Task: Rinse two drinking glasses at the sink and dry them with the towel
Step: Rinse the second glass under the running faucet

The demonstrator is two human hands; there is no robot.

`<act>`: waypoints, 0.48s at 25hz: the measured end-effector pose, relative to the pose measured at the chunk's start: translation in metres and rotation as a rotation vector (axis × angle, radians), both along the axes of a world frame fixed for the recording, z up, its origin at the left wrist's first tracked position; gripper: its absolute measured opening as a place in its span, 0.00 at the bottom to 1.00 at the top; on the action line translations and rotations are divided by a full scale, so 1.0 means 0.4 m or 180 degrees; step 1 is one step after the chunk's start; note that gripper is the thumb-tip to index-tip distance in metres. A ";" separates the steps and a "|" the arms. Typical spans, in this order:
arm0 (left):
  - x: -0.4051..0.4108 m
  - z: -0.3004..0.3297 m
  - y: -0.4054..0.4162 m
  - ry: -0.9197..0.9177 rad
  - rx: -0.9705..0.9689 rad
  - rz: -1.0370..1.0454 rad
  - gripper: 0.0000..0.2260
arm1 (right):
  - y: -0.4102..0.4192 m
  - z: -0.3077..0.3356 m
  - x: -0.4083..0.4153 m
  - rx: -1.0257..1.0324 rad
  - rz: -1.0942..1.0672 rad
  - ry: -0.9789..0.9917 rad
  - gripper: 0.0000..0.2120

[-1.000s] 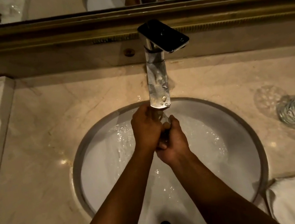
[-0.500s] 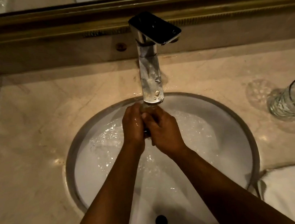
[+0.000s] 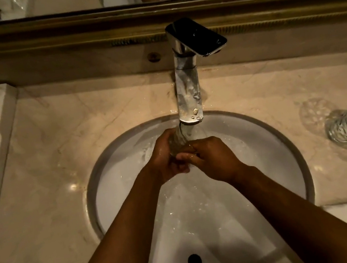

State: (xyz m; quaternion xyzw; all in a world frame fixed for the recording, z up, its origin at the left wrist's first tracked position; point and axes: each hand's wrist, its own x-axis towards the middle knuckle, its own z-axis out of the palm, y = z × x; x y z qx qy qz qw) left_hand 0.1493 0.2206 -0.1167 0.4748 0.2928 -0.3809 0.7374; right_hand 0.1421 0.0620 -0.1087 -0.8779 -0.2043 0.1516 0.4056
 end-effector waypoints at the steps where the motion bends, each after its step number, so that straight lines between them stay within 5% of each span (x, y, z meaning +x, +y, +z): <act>1: -0.007 -0.007 -0.017 -0.0129 0.0051 0.0316 0.22 | 0.013 0.006 -0.006 0.0216 -0.0427 0.0183 0.10; 4: -0.028 -0.012 -0.066 -0.0620 0.0487 0.1170 0.15 | 0.066 0.015 -0.019 0.1194 -0.1734 0.1063 0.06; 7: -0.030 -0.021 -0.084 -0.1233 0.1384 0.1510 0.06 | 0.106 0.018 -0.019 0.1541 -0.2203 0.1326 0.08; 9: -0.015 -0.015 -0.076 -0.0991 0.1483 0.1682 0.07 | 0.102 0.023 -0.024 0.1252 -0.1669 0.0997 0.11; 12: 0.014 -0.003 -0.039 -0.0150 0.0649 0.1195 0.11 | 0.058 0.024 -0.026 0.0222 -0.0343 0.0143 0.17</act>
